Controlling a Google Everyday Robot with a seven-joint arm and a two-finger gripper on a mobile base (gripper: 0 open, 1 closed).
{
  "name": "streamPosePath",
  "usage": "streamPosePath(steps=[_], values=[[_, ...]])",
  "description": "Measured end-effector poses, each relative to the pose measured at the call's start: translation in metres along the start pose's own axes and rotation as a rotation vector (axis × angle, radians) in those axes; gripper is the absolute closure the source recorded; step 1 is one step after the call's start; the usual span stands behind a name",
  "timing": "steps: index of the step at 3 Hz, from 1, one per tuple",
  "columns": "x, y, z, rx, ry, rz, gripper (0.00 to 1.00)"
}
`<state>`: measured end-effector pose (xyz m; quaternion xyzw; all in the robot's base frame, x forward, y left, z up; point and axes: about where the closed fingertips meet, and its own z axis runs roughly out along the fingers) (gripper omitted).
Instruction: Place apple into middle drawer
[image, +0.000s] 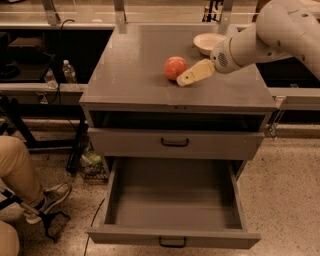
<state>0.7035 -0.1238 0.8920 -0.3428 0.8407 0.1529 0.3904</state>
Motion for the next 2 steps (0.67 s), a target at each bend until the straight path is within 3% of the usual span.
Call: streamPosePath(steps=[1,2], values=[[-0.001,0.005,0.032,-0.017,-0.006,0.02,0.0],[-0.02,0.018,0.065,-0.059,-0.052,0.061,0.0]])
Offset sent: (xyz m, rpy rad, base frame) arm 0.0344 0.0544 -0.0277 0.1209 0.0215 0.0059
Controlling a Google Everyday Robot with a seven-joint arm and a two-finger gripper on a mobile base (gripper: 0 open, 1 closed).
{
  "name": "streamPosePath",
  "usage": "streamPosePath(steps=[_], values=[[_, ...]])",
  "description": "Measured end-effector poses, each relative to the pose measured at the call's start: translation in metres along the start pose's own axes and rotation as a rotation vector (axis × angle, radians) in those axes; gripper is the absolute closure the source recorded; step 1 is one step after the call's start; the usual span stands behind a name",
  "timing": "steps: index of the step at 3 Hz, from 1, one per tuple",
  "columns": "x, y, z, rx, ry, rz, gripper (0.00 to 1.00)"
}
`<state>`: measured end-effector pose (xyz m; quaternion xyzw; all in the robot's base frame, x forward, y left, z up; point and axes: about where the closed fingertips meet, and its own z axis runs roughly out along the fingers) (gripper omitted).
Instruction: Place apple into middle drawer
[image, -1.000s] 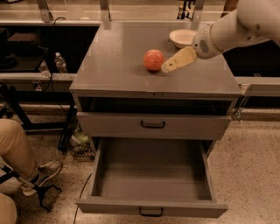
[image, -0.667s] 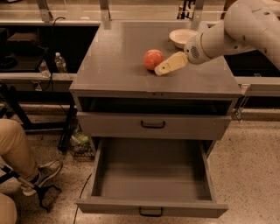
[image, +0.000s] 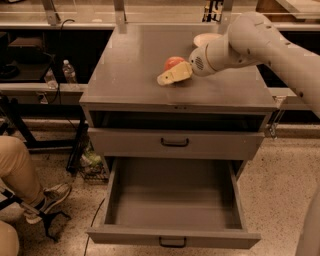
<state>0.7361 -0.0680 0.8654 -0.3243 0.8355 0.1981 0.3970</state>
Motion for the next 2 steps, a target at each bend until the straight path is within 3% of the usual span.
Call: streamPosePath(steps=[1,2], values=[[-0.005,-0.001,0.014,0.006,-0.002,0.002,0.0],[-0.008,-0.003,0.027,-0.002,-0.007,0.005,0.13]])
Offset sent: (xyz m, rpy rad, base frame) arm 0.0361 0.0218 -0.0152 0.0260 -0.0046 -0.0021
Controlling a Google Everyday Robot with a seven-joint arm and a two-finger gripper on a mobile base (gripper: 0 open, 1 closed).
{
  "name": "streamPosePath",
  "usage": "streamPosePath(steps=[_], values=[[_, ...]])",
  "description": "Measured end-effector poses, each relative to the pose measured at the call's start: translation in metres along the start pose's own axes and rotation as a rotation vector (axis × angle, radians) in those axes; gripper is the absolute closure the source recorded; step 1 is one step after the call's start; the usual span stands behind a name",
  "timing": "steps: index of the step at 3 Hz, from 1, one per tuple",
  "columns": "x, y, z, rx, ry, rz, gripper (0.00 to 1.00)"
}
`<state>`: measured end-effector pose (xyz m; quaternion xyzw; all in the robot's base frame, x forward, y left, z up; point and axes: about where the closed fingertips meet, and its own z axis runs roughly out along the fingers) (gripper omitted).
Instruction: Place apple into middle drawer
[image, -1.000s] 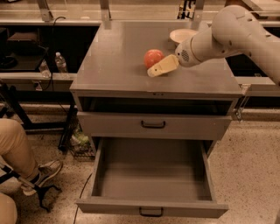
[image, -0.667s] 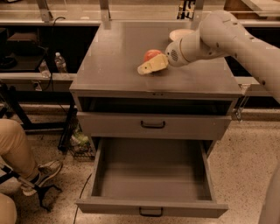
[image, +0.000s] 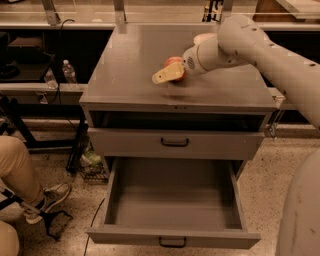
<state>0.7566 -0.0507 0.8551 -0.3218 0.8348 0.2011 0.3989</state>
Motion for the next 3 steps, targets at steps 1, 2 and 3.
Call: streamPosePath(steps=[1,2,3], values=[[-0.001,-0.002,0.01,-0.019,-0.009,-0.003,0.36],[0.0,-0.003,0.013,-0.037,-0.02,0.001,0.59],[0.001,0.001,-0.002,-0.066,-0.048,-0.001,0.83]])
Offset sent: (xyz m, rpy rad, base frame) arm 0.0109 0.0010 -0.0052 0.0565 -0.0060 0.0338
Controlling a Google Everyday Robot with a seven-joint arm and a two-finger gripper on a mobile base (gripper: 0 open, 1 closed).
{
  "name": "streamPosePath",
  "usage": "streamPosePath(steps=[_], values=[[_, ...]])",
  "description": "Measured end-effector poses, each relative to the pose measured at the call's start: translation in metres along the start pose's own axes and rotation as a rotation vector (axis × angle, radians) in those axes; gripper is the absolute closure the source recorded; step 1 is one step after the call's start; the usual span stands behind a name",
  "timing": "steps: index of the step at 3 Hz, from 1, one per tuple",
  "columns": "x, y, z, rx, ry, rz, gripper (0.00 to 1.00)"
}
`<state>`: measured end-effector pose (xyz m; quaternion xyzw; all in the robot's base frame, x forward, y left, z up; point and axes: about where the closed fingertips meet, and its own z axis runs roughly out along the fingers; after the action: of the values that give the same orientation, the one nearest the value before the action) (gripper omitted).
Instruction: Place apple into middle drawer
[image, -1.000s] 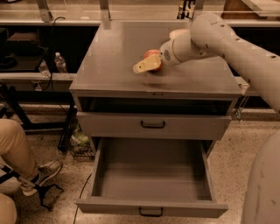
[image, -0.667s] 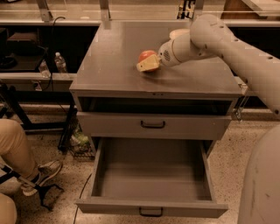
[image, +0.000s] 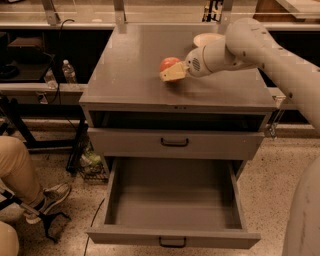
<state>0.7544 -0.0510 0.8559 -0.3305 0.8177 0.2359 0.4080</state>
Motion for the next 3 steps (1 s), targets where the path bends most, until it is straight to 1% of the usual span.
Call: streamPosePath(steps=[1,2,3], values=[[0.006,0.013,-0.045,-0.018,-0.01,-0.026,1.0],[0.024,0.026,-0.098,-0.001,0.051,-0.04,1.0],[0.054,0.047,-0.135,-0.047,0.143,-0.023,1.0]])
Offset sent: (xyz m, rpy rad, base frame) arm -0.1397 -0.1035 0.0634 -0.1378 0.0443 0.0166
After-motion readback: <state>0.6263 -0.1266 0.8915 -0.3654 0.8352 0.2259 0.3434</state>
